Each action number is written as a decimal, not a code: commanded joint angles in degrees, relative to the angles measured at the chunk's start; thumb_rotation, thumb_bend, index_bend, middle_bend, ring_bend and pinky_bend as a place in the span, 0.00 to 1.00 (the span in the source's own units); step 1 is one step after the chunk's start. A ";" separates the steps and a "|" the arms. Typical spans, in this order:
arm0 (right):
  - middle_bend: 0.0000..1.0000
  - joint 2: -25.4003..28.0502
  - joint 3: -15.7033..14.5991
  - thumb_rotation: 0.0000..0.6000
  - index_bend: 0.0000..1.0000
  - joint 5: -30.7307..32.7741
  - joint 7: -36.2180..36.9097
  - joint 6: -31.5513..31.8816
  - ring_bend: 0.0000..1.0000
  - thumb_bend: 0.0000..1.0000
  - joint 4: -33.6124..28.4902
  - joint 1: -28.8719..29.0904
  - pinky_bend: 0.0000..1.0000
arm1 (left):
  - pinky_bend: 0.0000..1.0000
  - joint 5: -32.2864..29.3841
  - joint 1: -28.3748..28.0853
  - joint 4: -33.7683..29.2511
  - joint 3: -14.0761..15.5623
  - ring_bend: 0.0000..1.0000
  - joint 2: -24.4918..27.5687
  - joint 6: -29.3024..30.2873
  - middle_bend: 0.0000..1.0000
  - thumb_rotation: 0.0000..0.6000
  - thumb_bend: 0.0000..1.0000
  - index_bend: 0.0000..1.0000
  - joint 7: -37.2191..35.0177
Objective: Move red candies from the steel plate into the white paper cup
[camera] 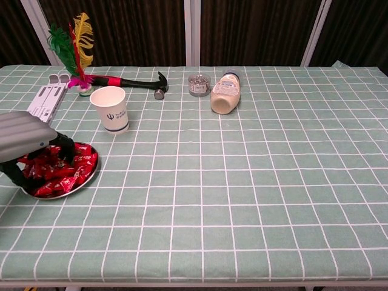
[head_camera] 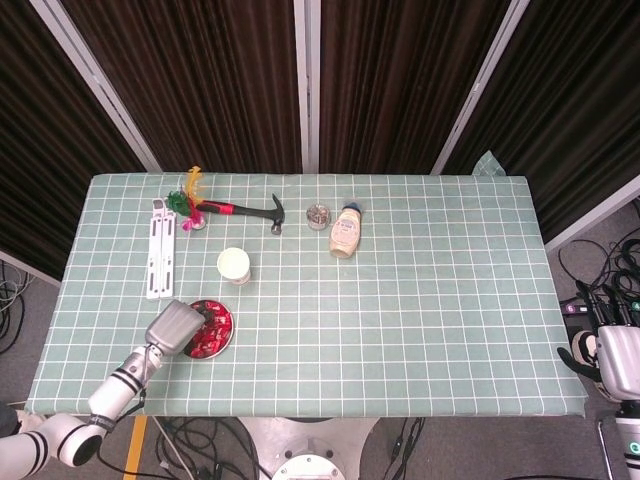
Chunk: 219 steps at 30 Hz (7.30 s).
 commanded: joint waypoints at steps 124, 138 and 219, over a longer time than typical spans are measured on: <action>0.21 1.12 0.24 1.00 0.06 0.58 -0.49 0.66 0.08 0.10 -1.16 -0.68 0.26 | 1.00 -3.97 -1.40 11.65 1.35 0.79 0.27 1.48 0.51 1.00 0.26 0.43 -16.84; 0.22 1.13 0.23 1.00 0.06 0.83 -0.63 0.35 0.08 0.10 -1.28 -0.61 0.26 | 1.00 -4.64 -3.06 11.22 0.21 0.78 0.61 -2.09 0.46 1.00 0.23 0.39 -14.97; 0.23 0.99 0.84 1.00 0.06 3.32 0.87 -1.15 0.09 0.10 0.33 -0.63 0.28 | 1.00 -5.62 -16.66 8.91 -9.63 0.81 -0.61 -6.81 0.46 1.00 0.35 0.38 -24.76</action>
